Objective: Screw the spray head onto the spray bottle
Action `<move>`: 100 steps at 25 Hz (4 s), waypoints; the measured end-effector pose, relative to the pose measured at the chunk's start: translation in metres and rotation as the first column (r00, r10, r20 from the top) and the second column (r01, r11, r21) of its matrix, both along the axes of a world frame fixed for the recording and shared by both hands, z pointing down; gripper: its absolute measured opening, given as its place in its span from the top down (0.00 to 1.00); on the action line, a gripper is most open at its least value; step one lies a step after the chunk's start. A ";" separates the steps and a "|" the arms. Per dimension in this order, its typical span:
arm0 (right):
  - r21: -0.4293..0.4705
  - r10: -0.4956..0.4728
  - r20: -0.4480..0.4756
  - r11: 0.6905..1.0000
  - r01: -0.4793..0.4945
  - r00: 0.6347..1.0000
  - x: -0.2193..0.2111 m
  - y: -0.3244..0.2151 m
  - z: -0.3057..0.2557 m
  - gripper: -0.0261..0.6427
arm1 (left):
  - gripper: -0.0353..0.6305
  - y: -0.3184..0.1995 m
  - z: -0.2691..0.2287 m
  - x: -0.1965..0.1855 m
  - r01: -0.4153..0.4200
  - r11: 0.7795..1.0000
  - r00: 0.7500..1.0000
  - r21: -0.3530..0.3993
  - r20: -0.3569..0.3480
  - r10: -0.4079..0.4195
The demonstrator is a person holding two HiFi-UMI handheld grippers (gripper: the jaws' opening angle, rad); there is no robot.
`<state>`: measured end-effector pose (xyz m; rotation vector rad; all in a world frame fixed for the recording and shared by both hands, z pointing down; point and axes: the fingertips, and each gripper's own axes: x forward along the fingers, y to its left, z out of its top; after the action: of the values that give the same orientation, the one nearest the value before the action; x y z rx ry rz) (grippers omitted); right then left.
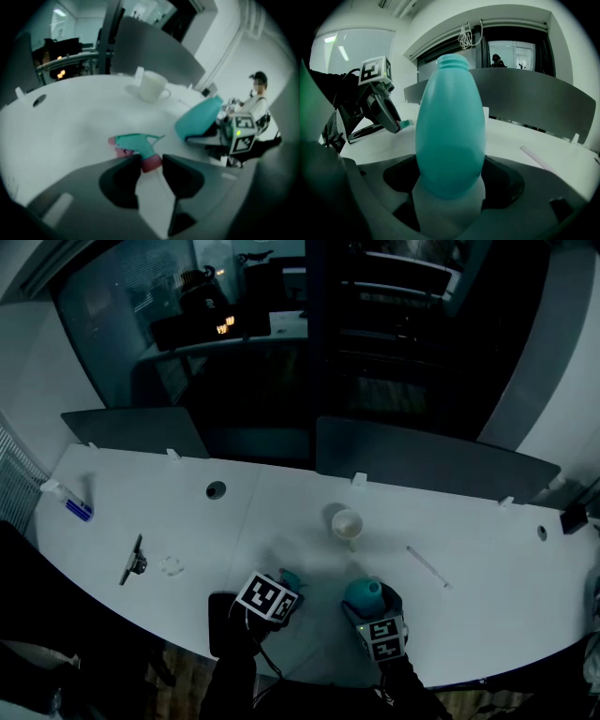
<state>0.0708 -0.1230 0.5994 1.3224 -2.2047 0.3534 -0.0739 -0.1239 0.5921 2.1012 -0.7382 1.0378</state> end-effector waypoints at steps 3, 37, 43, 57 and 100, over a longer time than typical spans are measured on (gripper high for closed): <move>0.005 -0.001 -0.004 1.000 0.001 1.000 0.000 -0.001 -0.002 0.35 | 0.73 -0.022 -0.051 0.005 0.096 0.976 0.984 0.195 -0.169 -0.063; -0.010 -0.009 0.001 1.000 0.009 1.000 -0.004 0.003 -0.002 0.35 | 0.73 -0.028 -0.245 0.155 0.220 0.504 0.817 0.835 -0.440 0.372; -0.011 -0.009 0.002 1.000 0.009 1.000 -0.003 0.003 -0.002 0.35 | 0.72 -0.004 -0.183 0.169 0.044 0.485 0.871 0.874 -0.271 0.410; -0.012 -0.017 0.002 1.000 0.017 1.000 -0.002 0.004 -0.005 0.35 | 0.72 0.021 -0.132 0.162 -0.035 0.503 0.908 0.863 -0.183 0.377; -0.010 -0.027 -0.001 1.000 0.027 1.000 -0.004 0.009 -0.003 0.35 | 0.73 0.004 -0.131 0.157 0.192 0.852 0.861 0.487 -0.501 0.091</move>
<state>0.0666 -0.1140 0.5962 1.2857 -2.2150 0.3534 0.0833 -0.1194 0.4606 2.6404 -0.8588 0.2017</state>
